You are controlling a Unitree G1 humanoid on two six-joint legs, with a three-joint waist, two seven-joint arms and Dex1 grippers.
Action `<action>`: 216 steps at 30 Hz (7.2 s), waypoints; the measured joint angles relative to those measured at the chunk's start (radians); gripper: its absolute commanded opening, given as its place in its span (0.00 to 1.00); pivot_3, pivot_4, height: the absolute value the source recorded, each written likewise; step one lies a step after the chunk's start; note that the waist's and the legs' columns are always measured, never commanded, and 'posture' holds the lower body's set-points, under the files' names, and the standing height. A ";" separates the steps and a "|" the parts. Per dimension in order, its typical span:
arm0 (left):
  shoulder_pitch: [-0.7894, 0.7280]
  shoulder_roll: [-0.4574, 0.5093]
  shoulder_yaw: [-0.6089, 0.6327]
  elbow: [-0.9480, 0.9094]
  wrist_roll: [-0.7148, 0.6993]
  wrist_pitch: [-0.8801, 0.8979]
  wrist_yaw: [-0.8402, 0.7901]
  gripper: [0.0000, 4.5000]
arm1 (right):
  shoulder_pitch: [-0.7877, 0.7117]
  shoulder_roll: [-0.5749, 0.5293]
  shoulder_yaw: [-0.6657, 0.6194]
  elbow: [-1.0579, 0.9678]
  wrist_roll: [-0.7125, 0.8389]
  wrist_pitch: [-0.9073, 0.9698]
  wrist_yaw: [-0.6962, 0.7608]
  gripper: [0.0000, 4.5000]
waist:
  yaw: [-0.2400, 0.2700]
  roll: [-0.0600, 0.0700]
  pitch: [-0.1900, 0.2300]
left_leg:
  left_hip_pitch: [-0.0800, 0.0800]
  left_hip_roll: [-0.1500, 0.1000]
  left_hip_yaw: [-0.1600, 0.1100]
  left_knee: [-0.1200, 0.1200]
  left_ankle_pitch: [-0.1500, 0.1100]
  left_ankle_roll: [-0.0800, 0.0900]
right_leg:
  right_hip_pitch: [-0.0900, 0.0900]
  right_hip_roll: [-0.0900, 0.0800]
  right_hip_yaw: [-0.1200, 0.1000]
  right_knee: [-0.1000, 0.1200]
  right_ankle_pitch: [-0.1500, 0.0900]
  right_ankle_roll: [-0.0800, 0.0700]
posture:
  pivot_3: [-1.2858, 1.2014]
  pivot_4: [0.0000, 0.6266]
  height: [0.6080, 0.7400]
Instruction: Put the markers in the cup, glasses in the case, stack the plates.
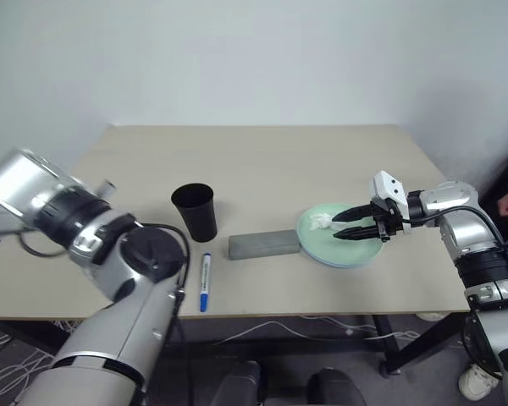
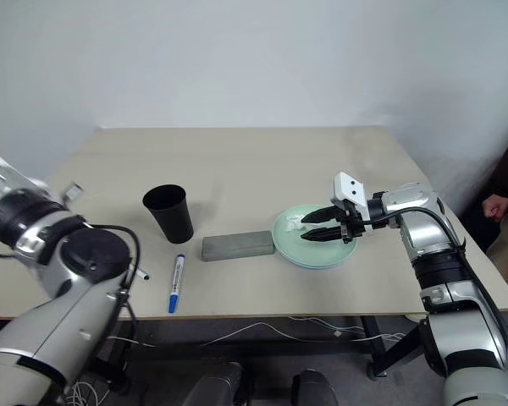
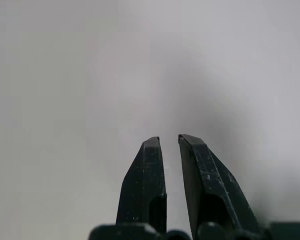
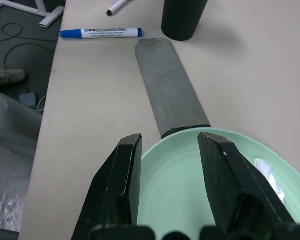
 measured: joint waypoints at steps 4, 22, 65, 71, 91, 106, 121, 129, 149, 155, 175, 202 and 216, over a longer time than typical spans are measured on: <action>-0.021 0.021 -0.071 0.055 -0.129 -0.037 -0.002 0.11 | 0.000 0.001 0.000 0.000 0.000 0.000 0.000 0.43 | -0.001 0.005 0.000 | -0.002 0.009 -0.003 -0.004 0.000 0.000 | 0.010 0.002 -0.019 -0.017 0.014 -0.003 | 0.52 0.00 0.66; -0.004 -0.060 0.052 0.113 -0.296 0.148 0.292 0.68 | -0.006 0.003 0.002 0.001 0.000 0.005 0.013 0.43 | -0.038 -0.019 0.005 | 0.002 -0.007 -0.028 0.023 -0.023 -0.052 | 0.017 -0.004 -0.025 0.033 -0.040 -0.015 | 0.52 0.00 0.66; 0.106 -0.082 0.009 0.556 -0.584 -0.201 0.596 0.73 | 0.024 0.000 -0.002 -0.060 0.003 0.044 -0.005 0.43 | -0.046 -0.014 0.008 | 0.020 -0.006 -0.057 0.059 -0.030 -0.022 | 0.014 0.000 -0.052 -0.006 -0.006 0.007 | 0.52 0.00 0.66; 0.103 -0.028 -0.045 0.736 -0.633 -0.330 0.624 0.65 | 0.027 0.000 -0.002 -0.064 0.007 0.049 -0.007 0.43 | -0.043 -0.014 0.008 | 0.019 -0.014 -0.060 0.059 -0.030 -0.018 | 0.014 -0.002 -0.048 -0.011 -0.006 0.008 | 0.52 0.00 0.66; 0.078 0.061 -0.215 1.033 -0.774 -0.622 0.617 0.01 | 0.060 -0.001 -0.002 -0.103 0.010 0.076 -0.023 0.43 | -0.020 -0.012 0.006 | 0.020 -0.015 -0.062 0.057 -0.030 -0.018 | 0.014 -0.004 -0.050 -0.010 -0.001 0.013 | 0.52 0.00 0.66; -0.118 0.181 -0.448 0.974 -0.763 -0.930 0.229 0.01 | 0.060 -0.007 -0.003 -0.108 0.011 0.077 -0.024 0.43 | -0.019 -0.012 0.007 | 0.018 -0.018 -0.058 0.058 -0.029 -0.011 | 0.013 -0.003 -0.047 -0.016 -0.002 0.013 | 0.52 0.00 0.66; -0.012 0.056 -0.798 0.897 -0.643 -1.087 -0.324 0.01 | 0.059 -0.002 -0.003 -0.111 0.019 0.079 -0.026 0.43 | -0.027 -0.012 0.007 | 0.019 -0.016 -0.059 0.058 -0.028 -0.008 | 0.011 -0.001 -0.043 -0.014 -0.002 0.013 | 0.52 0.00 0.66; 0.063 0.069 -0.849 0.897 -0.595 -1.177 -0.367 0.01 | 0.061 -0.003 -0.005 -0.126 0.019 0.085 -0.031 0.43 | -0.020 -0.012 0.007 | 0.018 -0.017 -0.057 0.058 -0.025 -0.002 | 0.009 -0.001 -0.040 -0.014 -0.002 0.013 | 0.52 0.00 0.66; 0.256 0.063 -0.854 0.711 -0.633 -1.150 -0.459 0.01 | 0.043 -0.011 -0.128 -0.108 0.110 0.146 -0.067 0.43 | -0.018 -0.012 0.007 | 0.018 -0.018 -0.057 0.058 -0.025 -0.001 | 0.009 -0.001 -0.039 -0.013 -0.001 0.013 | 0.52 0.00 0.66; 0.274 0.063 -0.855 0.680 -0.633 -1.147 -0.455 0.13 | 0.017 -0.017 -0.144 -0.082 0.124 0.152 -0.072 0.43 | -0.019 -0.012 0.007 | 0.018 -0.018 -0.057 0.059 -0.025 -0.001 | 0.009 -0.001 -0.038 -0.013 -0.001 0.013 | 0.52 0.00 0.66; 0.381 0.083 -0.862 0.104 -0.756 -0.719 -0.537 0.99 | 0.012 -0.020 -0.143 -0.076 0.124 0.152 -0.075 0.43 | -0.019 -0.012 0.007 | 0.018 -0.018 -0.057 0.059 -0.025 -0.001 | 0.009 -0.001 -0.036 -0.013 -0.001 0.012 | 0.52 0.00 0.66; 0.505 -0.148 -0.758 -0.226 -0.653 0.280 0.033 0.99 | -0.019 -0.028 -0.096 -0.024 0.105 0.135 -0.065 0.43 | -0.018 -0.011 0.007 | 0.032 -0.021 -0.056 0.054 -0.025 0.000 | 0.018 0.000 -0.025 -0.013 -0.002 0.012 | 0.52 0.00 0.66; 0.515 -0.195 -0.794 -0.113 -0.624 0.262 0.043 0.80 | -0.016 -0.028 -0.095 -0.039 0.106 0.137 -0.067 0.43 | -0.019 -0.011 0.007 | 0.032 -0.021 -0.057 0.053 -0.025 0.000 | 0.018 0.000 -0.025 -0.013 -0.002 0.012 | 0.52 0.00 0.66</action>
